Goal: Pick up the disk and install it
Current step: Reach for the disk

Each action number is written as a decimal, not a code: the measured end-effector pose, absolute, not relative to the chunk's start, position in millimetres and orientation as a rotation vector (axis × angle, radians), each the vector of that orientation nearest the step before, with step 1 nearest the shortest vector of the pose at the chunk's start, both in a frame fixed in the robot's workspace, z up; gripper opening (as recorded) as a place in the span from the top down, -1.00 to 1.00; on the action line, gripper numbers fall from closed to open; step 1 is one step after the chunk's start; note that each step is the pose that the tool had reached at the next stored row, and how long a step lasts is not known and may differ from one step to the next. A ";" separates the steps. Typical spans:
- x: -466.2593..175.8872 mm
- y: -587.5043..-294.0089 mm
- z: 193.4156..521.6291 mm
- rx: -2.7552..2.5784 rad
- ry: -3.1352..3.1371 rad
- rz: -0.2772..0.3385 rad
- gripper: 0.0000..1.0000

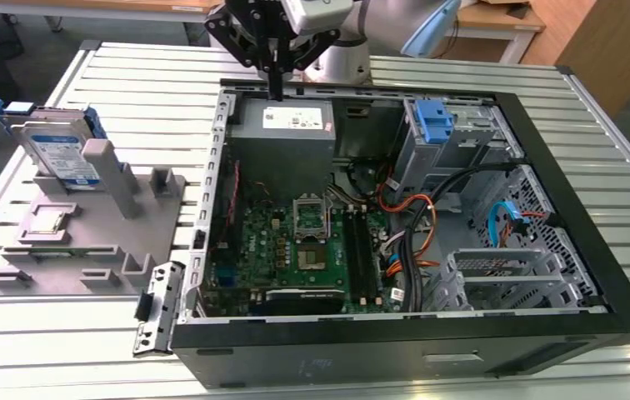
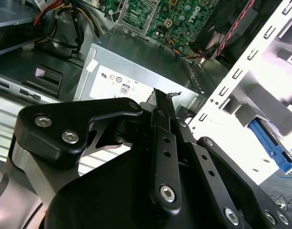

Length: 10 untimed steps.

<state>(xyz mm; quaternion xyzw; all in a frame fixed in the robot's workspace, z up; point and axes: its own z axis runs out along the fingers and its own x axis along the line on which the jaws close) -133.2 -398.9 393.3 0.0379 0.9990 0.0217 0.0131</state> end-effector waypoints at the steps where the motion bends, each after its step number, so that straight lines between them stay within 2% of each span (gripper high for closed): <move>1: -133.7 -398.9 393.3 0.118 3.112 0.068 0.80; 10: -142.8 -398.9 393.2 0.118 3.113 0.068 0.80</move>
